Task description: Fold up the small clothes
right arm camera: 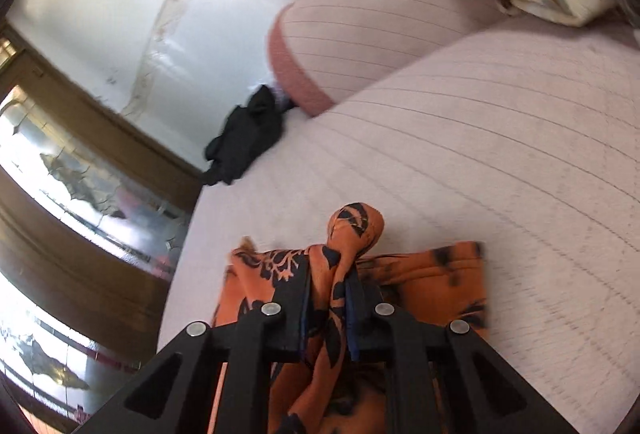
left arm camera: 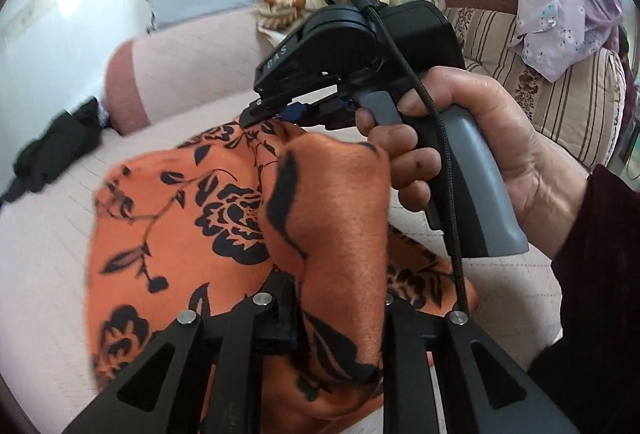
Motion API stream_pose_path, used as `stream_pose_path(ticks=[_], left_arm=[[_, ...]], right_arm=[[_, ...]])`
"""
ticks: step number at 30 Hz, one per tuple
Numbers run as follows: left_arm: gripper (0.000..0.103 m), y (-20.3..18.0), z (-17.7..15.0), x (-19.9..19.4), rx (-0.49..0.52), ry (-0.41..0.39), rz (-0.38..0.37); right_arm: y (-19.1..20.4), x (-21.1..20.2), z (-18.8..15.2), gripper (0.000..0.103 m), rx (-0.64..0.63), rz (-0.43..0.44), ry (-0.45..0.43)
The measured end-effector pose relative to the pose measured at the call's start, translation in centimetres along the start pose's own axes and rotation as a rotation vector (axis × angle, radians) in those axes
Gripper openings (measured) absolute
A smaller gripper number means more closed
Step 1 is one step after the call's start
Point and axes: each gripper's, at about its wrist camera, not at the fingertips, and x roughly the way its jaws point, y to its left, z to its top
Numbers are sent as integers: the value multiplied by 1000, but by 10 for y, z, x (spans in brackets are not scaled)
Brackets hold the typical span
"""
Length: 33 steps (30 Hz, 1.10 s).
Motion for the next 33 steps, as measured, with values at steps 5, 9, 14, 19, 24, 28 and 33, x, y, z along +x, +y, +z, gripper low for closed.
stream_pose_path(ticks=[5, 9, 14, 19, 24, 28, 33], left_arm=[[32, 0, 4, 17, 11, 37, -43], [54, -2, 4, 4, 23, 53, -97], [74, 23, 9, -54, 50, -77, -78], [78, 82, 3, -87, -7, -139, 130], [78, 135, -23, -82, -154, -79, 254], [78, 128, -37, -74, -169, -43, 232], [79, 97, -61, -42, -67, 104, 208]], right_arm=[[-22, 10, 5, 15, 8, -51, 42], [-38, 16, 3, 16, 44, -76, 78], [-33, -9, 2, 19, 64, -150, 46], [-2, -52, -14, 19, 29, -104, -31], [62, -52, -47, 19, -95, -44, 33], [73, -39, -88, 19, -116, -171, 138], [41, -50, -124, 13, -55, -335, 164]])
